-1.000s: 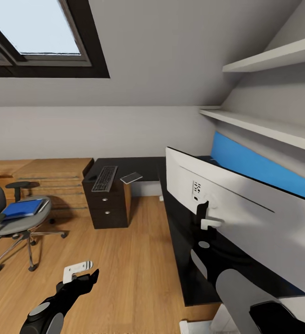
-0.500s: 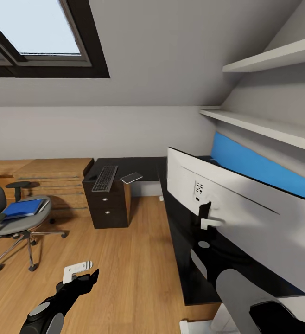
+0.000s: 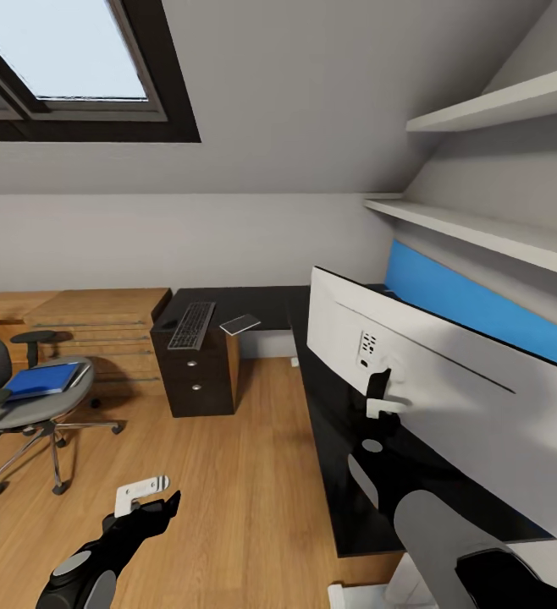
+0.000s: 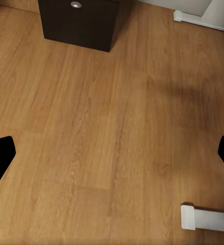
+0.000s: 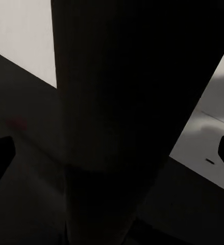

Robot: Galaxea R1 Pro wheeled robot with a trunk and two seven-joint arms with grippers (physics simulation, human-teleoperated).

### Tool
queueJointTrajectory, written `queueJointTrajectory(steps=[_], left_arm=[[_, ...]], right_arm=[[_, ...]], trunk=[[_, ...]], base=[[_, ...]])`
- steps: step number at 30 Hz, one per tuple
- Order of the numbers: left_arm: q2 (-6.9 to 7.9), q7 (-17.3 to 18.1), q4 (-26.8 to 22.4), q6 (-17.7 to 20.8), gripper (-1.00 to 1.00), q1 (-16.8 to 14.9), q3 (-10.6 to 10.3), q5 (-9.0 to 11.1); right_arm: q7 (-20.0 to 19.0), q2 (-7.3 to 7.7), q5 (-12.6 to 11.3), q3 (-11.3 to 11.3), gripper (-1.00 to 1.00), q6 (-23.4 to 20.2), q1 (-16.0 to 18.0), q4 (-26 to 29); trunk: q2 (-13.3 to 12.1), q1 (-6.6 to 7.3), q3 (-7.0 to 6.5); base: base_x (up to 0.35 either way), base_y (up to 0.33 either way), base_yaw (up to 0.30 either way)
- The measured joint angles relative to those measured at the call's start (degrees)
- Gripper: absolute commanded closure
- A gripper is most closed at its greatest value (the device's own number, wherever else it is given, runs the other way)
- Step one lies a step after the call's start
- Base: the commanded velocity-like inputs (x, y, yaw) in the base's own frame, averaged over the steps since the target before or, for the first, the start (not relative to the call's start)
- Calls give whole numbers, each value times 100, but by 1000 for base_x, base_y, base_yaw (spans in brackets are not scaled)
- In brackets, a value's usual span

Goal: In the bedroom, organize the workspace by keeping the computer under the desk, ensuring the monitor is on the desk, placing the keyboard on the desk next to the monitor, placing the mouse on the desk next to the keyboard, moving the folder from the swivel chair onto the desk next to the mouse, stacking the notebook on top of the folder with the pen on top of the notebook, and positioning the swivel chair next to the desk.

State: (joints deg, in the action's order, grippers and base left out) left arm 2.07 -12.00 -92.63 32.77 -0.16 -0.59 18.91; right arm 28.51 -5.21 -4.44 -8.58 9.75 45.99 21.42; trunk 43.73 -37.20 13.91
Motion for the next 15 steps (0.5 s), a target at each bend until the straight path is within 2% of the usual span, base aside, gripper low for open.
queueJointTrajectory(steps=[6, 15], left_arm=[[-1, 0, -1, 0, -100, 0, 3, 0], [0, 0, -1, 2, -100, 0, 10, 0]], right_arm=[[0, 1, 0, 2, -100, -1, 0, 1], [1, 0, 0, -1, -100, 0, 0, 0]], trunk=[[-1, -1, 0], [-1, -3, -1]], base=[[-54, 34, 0], [-259, 126, 0]])
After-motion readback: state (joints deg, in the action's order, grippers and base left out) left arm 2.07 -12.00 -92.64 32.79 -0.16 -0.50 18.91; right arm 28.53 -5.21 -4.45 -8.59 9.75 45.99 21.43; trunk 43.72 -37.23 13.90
